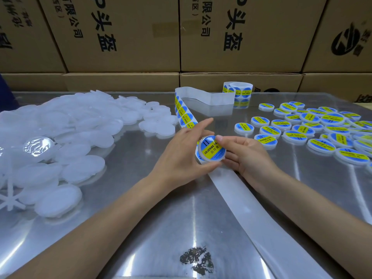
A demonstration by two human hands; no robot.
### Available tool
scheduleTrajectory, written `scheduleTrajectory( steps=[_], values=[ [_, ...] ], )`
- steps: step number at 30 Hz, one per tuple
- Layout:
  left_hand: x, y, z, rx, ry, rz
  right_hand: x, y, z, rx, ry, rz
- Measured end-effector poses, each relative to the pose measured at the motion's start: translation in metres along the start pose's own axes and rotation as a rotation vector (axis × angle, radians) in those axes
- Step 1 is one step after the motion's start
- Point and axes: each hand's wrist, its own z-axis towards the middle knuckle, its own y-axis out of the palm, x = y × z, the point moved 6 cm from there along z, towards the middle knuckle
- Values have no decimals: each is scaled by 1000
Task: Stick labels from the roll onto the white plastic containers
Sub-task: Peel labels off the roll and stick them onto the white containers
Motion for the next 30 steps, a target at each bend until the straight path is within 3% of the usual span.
scheduleTrajectory(
  steps=[6, 11, 13, 18, 25, 30],
  values=[
    [0, 0, -1, 15, -54, -58, -5, 0, -3, 72, -132, -49],
    [-1, -3, 0, 60, -95, -131, -26, 4, -10, 108, -446, -318],
    [-2, -4, 0, 67, -102, -139, -30, 7, -11, 80, -492, -442],
    [0, -4, -1, 51, -76, -125, -34, 6, -7, 30, -487, -554],
    [3, 0, -1, 9, -17, -82, -19, 4, -5, -80, -231, -636],
    [6, -1, -2, 12, 18, -88, -19, 13, -9, -110, -252, -577]
  ],
)
